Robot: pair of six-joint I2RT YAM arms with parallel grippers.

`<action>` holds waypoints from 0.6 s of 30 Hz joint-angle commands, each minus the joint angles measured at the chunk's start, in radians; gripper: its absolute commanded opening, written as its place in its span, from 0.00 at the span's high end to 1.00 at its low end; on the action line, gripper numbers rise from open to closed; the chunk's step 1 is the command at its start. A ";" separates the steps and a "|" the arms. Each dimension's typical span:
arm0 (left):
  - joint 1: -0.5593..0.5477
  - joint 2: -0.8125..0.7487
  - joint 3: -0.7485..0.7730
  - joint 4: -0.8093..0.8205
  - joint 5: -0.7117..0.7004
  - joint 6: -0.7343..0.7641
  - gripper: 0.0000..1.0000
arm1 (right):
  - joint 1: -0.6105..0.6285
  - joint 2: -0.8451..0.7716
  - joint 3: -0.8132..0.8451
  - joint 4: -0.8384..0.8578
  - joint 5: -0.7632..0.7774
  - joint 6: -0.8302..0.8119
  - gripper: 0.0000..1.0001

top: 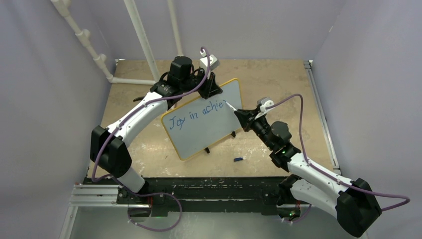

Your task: Write a sentence on the whiteboard

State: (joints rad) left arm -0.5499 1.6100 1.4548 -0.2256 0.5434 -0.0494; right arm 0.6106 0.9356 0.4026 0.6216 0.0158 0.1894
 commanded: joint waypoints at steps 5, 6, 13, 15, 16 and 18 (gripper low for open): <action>0.006 -0.004 -0.008 -0.003 -0.007 0.032 1.00 | 0.005 0.006 0.047 0.054 0.053 0.007 1.00; 0.005 -0.004 -0.008 -0.003 -0.007 0.032 1.00 | 0.005 0.001 0.049 0.059 0.057 0.007 1.00; 0.005 -0.004 -0.008 -0.004 -0.005 0.031 1.00 | 0.004 0.005 0.073 0.083 0.054 0.004 1.00; 0.006 -0.005 -0.008 -0.005 -0.005 0.031 1.00 | 0.005 0.014 0.077 0.083 0.049 0.002 1.00; 0.006 -0.005 -0.008 -0.004 -0.005 0.031 1.00 | 0.003 0.016 0.076 0.084 0.049 0.002 1.00; 0.005 -0.005 -0.009 -0.005 -0.006 0.031 1.00 | 0.005 0.011 0.072 0.079 0.050 0.004 1.00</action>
State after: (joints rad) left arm -0.5503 1.6100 1.4548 -0.2256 0.5472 -0.0498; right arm 0.6132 0.9478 0.4397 0.6609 0.0536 0.1932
